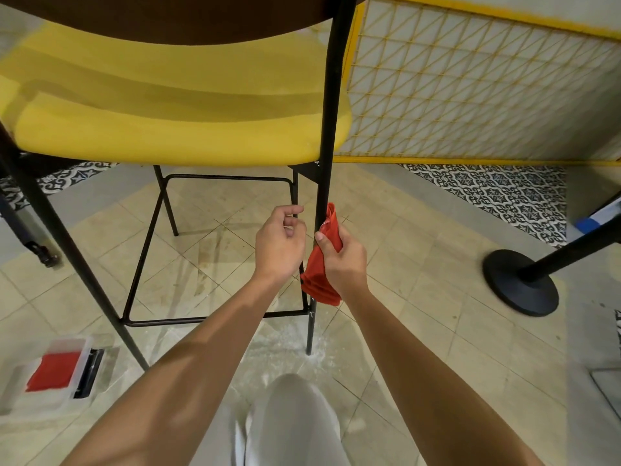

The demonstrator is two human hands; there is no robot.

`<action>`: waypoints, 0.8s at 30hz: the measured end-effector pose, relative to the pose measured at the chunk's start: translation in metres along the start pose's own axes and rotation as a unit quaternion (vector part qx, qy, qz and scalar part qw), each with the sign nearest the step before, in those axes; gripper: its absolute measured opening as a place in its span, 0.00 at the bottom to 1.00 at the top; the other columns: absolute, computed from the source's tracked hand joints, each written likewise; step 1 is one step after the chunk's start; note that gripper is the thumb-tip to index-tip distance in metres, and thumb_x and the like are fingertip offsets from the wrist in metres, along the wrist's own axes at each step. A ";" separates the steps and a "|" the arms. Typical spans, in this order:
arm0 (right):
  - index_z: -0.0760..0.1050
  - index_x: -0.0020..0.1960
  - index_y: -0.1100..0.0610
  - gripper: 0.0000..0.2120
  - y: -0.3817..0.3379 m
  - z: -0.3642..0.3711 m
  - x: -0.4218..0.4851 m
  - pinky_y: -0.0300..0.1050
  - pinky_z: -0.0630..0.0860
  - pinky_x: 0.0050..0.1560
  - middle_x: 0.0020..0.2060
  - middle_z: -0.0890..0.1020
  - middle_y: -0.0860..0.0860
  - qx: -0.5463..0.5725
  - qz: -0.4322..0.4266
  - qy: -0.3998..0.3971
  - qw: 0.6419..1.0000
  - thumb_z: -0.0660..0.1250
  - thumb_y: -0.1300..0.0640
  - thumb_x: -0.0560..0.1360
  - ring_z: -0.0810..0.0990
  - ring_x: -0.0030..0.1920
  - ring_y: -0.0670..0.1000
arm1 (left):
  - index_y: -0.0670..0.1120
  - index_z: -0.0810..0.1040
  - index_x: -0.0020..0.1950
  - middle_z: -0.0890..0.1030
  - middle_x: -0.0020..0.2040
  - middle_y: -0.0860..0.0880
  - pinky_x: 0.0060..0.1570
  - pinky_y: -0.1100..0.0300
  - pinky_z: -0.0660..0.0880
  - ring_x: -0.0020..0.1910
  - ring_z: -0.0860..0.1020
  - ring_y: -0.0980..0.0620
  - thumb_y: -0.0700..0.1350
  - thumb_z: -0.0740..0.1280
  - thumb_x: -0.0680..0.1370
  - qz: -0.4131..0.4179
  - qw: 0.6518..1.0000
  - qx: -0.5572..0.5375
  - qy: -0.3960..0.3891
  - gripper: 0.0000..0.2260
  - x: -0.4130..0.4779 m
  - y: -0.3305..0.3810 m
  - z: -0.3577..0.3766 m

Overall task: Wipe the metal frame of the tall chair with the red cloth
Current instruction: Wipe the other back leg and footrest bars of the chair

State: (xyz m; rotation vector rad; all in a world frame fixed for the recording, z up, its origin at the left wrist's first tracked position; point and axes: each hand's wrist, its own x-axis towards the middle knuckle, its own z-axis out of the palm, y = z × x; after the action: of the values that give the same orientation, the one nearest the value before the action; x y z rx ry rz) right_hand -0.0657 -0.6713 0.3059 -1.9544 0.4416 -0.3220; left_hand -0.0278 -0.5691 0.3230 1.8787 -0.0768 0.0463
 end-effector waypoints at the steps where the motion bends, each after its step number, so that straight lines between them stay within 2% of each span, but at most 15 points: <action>1: 0.74 0.63 0.53 0.14 0.006 -0.001 -0.001 0.35 0.70 0.44 0.44 0.80 0.47 -0.019 0.014 -0.018 1.000 0.62 0.52 0.78 0.77 0.46 0.48 | 0.47 0.76 0.60 0.77 0.46 0.53 0.36 0.80 0.66 0.38 0.74 0.63 0.42 0.61 0.79 0.004 1.000 0.000 0.001 0.11 -0.001 -0.001 0.001; 5: 0.73 0.63 0.51 0.15 0.017 -0.006 -0.001 0.42 0.70 0.46 0.42 0.78 0.47 -0.051 0.062 -0.067 0.994 0.58 0.50 0.80 0.77 0.45 0.50 | 0.47 0.76 0.59 0.78 0.50 0.52 0.39 0.83 0.65 0.43 0.74 0.61 0.42 0.61 0.79 0.014 1.000 0.007 -0.004 0.10 -0.004 -0.007 0.004; 9: 0.72 0.66 0.52 0.16 0.006 -0.011 -0.001 0.39 0.74 0.49 0.44 0.79 0.45 0.013 0.008 -0.040 0.999 0.58 0.51 0.80 0.79 0.47 0.48 | 0.47 0.76 0.60 0.78 0.50 0.52 0.39 0.81 0.66 0.46 0.74 0.58 0.42 0.61 0.79 0.009 1.000 0.007 -0.002 0.10 -0.003 -0.013 0.004; 13: 0.75 0.64 0.54 0.15 -0.002 -0.009 -0.002 0.28 0.73 0.45 0.42 0.79 0.40 0.045 -0.034 0.000 0.998 0.60 0.53 0.80 0.78 0.45 0.41 | 0.48 0.75 0.60 0.77 0.49 0.53 0.37 0.77 0.68 0.45 0.75 0.57 0.43 0.60 0.79 -0.001 1.000 0.001 -0.005 0.10 -0.002 -0.014 0.004; 16: 0.75 0.64 0.52 0.14 0.001 -0.006 -0.002 0.30 0.73 0.46 0.42 0.79 0.41 0.049 -0.012 0.003 0.999 0.61 0.53 0.79 0.78 0.44 0.41 | 0.48 0.75 0.60 0.77 0.49 0.53 0.36 0.78 0.68 0.43 0.75 0.58 0.43 0.60 0.79 -0.001 1.000 -0.003 -0.008 0.11 -0.003 -0.016 0.006; 19: 0.77 0.60 0.51 0.12 0.015 0.000 -0.001 0.33 0.71 0.43 0.38 0.79 0.44 0.020 0.009 -0.004 1.000 0.60 0.52 0.79 0.77 0.41 0.44 | 0.48 0.75 0.60 0.76 0.47 0.54 0.36 0.78 0.67 0.40 0.74 0.60 0.43 0.61 0.79 -0.001 1.000 -0.008 -0.018 0.11 -0.005 -0.020 0.009; 21: 0.78 0.53 0.53 0.09 0.028 0.004 -0.002 0.36 0.70 0.42 0.36 0.79 0.48 -0.016 0.000 -0.004 1.000 0.60 0.53 0.79 0.77 0.39 0.47 | 0.49 0.75 0.60 0.75 0.46 0.55 0.36 0.78 0.67 0.40 0.74 0.61 0.44 0.61 0.79 -0.012 0.999 -0.014 -0.026 0.10 -0.007 -0.022 0.012; 24: 0.76 0.47 0.51 0.08 0.044 0.008 -0.003 0.37 0.70 0.41 0.34 0.78 0.47 -0.053 0.000 -0.014 0.998 0.60 0.52 0.79 0.76 0.36 0.46 | 0.50 0.75 0.59 0.75 0.46 0.56 0.37 0.78 0.68 0.42 0.74 0.62 0.44 0.60 0.79 -0.041 0.998 -0.030 -0.030 0.10 -0.009 -0.027 0.016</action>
State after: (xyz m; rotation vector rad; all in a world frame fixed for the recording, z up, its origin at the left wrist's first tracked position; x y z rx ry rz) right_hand -0.0724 -0.6797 0.2626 -2.0597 0.4470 -0.2756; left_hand -0.0344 -0.5756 0.2917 1.8225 -0.0424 -0.0674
